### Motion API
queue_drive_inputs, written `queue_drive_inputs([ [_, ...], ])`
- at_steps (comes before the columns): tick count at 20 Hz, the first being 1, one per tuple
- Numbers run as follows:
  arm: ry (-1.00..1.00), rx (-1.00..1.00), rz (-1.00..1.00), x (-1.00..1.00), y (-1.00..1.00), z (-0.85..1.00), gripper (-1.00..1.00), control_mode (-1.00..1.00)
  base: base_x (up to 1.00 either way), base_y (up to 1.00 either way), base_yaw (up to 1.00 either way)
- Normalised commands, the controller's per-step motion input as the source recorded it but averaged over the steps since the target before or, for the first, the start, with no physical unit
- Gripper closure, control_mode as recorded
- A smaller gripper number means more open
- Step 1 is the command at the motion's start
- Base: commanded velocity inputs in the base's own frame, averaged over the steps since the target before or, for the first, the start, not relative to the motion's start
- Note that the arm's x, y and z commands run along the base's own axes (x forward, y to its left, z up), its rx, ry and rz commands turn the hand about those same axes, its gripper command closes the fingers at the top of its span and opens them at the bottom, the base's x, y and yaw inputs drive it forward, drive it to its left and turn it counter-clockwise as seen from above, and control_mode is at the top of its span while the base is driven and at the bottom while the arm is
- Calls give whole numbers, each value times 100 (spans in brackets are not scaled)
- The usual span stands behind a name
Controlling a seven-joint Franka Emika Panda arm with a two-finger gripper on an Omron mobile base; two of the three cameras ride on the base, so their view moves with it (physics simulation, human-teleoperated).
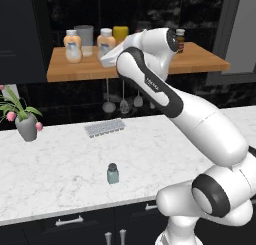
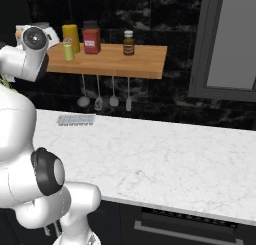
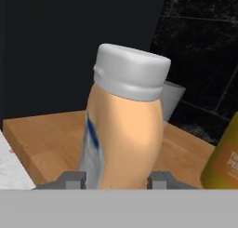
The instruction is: Put the shaker and condiment bottle from the counter next to their counterparts in the cabinet.
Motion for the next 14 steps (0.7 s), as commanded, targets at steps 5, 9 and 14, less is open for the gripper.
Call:
queue_drive_inputs([
  [5, 4, 2, 0, 37, 0, -8, 100, -100, 0, 0, 0],
  [9, 3, 2, -1, 37, 4, 0, 100, -100, 0, 0, 0],
  [14, 2, 0, -1, 34, 6, 0, 100, -100, 0, 0, 0],
])
